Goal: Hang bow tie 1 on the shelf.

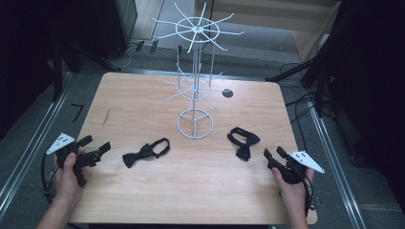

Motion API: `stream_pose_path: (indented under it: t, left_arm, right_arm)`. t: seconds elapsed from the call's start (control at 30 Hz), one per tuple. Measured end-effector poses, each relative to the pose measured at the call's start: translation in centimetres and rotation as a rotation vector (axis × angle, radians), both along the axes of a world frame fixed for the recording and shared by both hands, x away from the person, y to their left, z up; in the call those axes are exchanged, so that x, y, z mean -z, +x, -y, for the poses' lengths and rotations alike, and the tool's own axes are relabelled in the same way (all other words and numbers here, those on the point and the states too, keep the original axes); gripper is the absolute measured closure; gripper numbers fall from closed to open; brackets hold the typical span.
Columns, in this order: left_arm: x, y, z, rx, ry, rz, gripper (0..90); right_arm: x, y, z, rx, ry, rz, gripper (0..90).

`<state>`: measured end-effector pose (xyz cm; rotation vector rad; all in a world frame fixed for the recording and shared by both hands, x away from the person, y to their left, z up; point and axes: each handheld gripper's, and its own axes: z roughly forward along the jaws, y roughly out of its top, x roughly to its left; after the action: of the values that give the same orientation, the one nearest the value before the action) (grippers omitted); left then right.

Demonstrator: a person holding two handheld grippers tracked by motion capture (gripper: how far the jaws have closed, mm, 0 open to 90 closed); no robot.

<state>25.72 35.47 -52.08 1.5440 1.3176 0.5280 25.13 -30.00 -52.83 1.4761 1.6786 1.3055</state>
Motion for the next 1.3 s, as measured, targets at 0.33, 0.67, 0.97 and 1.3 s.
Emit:
stream_pose_path:
  t: [0.33, 0.67, 0.97, 1.3]
  left_arm:
    - [0.1, -0.2, -0.6, -0.03, -0.029, 0.0, 8.2]
    - [0.1, 0.0, -0.3, -0.018, -0.013, -0.009, 8.2]
    - [0.1, 0.0, 0.0, -0.018, 0.016, -0.013, 8.1]
    - [0.1, 0.1, 0.3, -0.013, 0.038, -0.012, 8.1]
  right_arm:
    - [-0.3, 0.0, -0.6, -0.009, -0.006, 0.015, 44.0]
    - [-0.4, 0.3, -1.5, -0.014, 0.008, 0.011, 44.0]
    - [0.0, 1.0, -3.2, -0.036, -0.019, -0.004, 42.8]
    - [0.6, 1.7, -3.9, -0.035, -0.037, -0.033, 42.8]
